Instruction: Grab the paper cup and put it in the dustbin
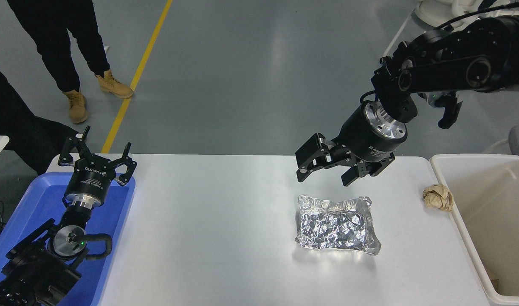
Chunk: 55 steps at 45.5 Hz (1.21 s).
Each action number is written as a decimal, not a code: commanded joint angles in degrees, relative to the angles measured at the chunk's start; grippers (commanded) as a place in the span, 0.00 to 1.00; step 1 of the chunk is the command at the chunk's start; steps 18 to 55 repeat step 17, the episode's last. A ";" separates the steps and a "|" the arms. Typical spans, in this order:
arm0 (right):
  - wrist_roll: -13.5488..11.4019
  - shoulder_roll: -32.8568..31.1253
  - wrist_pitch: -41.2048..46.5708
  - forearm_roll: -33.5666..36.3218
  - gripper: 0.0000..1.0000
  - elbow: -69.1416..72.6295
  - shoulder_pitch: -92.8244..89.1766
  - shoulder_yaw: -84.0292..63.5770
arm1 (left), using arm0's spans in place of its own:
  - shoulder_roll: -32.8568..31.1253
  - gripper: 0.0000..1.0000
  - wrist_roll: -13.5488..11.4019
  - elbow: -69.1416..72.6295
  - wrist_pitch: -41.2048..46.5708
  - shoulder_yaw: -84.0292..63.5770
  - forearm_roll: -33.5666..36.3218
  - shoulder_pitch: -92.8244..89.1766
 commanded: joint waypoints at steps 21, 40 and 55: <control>0.01 -4.83 1.23 -0.57 1.00 -0.24 1.38 -0.06 | 0.00 1.00 0.00 -0.08 0.04 -0.10 0.00 0.01; 0.01 -4.83 1.23 -0.57 1.00 -0.24 1.38 -0.06 | 0.00 1.00 0.00 -0.08 0.04 -0.10 0.00 0.01; 0.01 -4.83 1.23 -0.57 1.00 -0.24 1.38 -0.06 | 0.00 1.00 0.00 -0.08 0.04 -0.10 0.00 0.01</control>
